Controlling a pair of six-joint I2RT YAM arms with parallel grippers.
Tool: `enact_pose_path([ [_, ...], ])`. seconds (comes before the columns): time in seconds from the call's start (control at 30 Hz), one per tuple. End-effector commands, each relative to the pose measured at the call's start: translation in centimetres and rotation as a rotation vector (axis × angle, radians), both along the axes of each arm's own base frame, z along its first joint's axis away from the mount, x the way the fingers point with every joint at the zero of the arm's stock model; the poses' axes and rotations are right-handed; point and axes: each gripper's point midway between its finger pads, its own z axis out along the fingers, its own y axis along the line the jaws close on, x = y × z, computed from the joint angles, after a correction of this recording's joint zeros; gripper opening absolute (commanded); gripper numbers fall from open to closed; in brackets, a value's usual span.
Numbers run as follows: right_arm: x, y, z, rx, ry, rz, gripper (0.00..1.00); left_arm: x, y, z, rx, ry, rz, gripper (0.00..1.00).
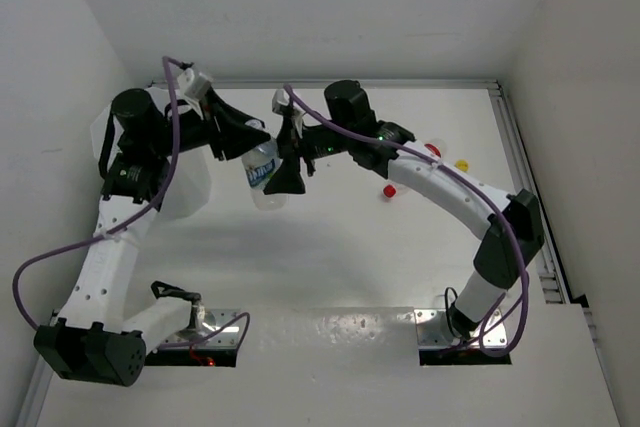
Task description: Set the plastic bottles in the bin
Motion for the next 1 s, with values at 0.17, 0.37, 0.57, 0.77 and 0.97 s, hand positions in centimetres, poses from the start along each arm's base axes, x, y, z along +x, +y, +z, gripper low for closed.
enact_pose_path([
  [0.17, 7.4, -9.4, 4.2, 0.025, -0.04, -0.316, 0.92, 6.5, 14.9, 11.6, 0.123, -0.222, 0.81, 0.0],
  [0.37, 10.0, -18.2, -1.9, -0.203, -0.174, -0.471, 0.92, 7.9, 23.0, 11.9, 0.207, -0.228, 1.148, 0.0],
  [0.57, 10.5, -24.1, -8.2, -0.445, -0.256, -0.501, 0.92, 10.2, 26.0, 8.3, 0.139, -0.16, 1.18, 0.0],
  [0.77, 11.7, -29.1, -11.6, -0.662, -0.396, -0.457, 0.92, 12.5, 26.6, 4.3, 0.077, -0.043, 1.13, 0.09],
  [0.97, 12.3, -33.1, -15.4, -0.892, -0.61, -0.185, 0.92, 13.0, 26.6, 0.2, 0.1, 0.103, 1.071, 1.0],
])
